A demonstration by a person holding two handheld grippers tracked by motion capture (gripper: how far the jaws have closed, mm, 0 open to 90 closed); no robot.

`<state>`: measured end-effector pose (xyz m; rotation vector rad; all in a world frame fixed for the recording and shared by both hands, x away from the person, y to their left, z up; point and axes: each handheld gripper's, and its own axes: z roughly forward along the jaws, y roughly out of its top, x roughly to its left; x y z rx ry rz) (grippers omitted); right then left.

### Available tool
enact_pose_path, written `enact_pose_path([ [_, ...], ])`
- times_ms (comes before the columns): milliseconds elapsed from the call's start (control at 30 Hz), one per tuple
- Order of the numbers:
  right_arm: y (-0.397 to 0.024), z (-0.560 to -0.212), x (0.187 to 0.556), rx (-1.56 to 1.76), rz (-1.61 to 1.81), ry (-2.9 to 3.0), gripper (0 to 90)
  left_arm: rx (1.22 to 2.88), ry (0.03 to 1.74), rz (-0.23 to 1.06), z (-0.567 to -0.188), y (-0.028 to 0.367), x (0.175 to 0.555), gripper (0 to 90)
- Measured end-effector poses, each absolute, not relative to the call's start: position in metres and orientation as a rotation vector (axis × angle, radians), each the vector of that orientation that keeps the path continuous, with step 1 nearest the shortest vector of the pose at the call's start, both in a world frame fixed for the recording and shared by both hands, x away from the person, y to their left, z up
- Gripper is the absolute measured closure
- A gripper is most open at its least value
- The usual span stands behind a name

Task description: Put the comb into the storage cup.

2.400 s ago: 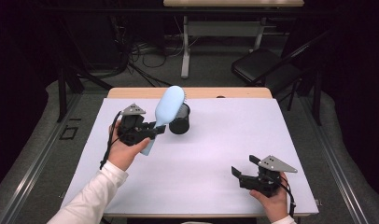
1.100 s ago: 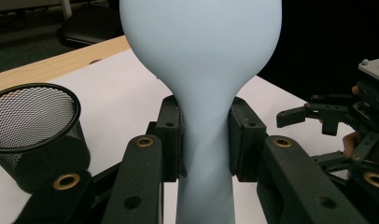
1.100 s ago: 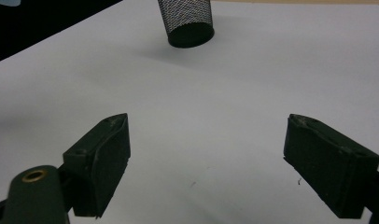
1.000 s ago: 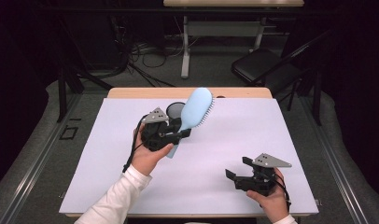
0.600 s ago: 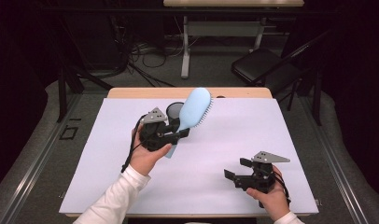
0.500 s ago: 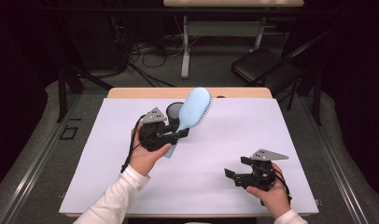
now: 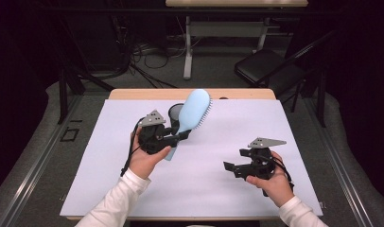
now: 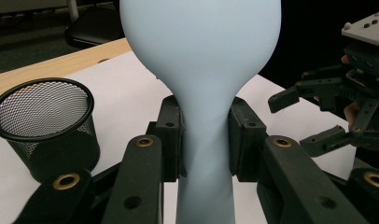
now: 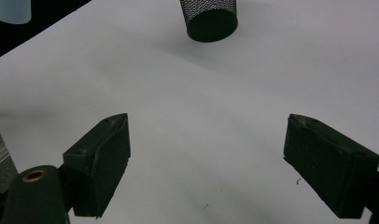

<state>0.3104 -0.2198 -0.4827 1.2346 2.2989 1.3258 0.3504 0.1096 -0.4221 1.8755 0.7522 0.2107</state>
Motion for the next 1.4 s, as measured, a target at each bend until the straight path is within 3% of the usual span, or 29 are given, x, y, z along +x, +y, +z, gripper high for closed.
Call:
enact_pose_path([
  [500,-0.217,-0.455,0.341,1.273,1.316,2.325,13.2,1.864,0.753,0.228,-0.421,0.114,0.350,69.7],
  [933,-0.211,-0.418,0.367,1.322,1.375,2.319,0.1,1.852,0.759,0.233,-0.425,0.113,0.352,69.7],
  [1400,-0.195,-0.404,0.381,1.341,1.350,2.331,0.0,1.818,0.767,0.237,-0.431,0.115,0.353,69.7],
])
